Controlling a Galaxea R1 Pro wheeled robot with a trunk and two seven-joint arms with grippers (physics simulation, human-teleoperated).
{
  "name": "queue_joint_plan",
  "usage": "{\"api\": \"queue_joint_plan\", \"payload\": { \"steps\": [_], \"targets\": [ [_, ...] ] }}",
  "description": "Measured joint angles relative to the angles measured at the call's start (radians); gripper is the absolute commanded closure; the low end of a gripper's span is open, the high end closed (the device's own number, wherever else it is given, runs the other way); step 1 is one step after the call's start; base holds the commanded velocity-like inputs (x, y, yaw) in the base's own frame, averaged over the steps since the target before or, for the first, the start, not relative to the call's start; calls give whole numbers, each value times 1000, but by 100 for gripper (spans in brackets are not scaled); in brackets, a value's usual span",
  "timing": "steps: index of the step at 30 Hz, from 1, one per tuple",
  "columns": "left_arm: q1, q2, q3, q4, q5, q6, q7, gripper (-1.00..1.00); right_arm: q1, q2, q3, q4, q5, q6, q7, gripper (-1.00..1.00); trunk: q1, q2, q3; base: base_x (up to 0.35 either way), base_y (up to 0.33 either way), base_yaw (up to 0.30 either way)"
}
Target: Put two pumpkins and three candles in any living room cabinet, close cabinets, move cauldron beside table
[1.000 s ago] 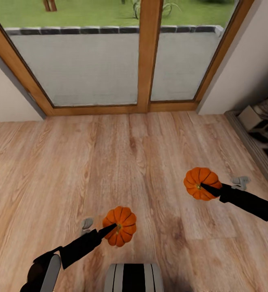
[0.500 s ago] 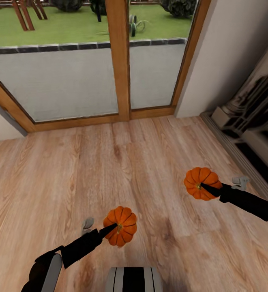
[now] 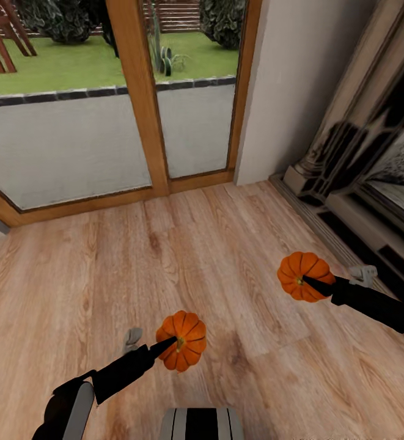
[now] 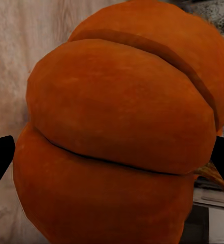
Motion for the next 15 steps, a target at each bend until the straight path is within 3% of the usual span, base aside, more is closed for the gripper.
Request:
{"api": "queue_joint_plan", "payload": {
  "steps": [15],
  "targets": [
    [0,0,0,6,-2,0,0,100,0,0,-2,0,0,-5,0,100,-7,4,58,0,0,-279]
  ]
}}
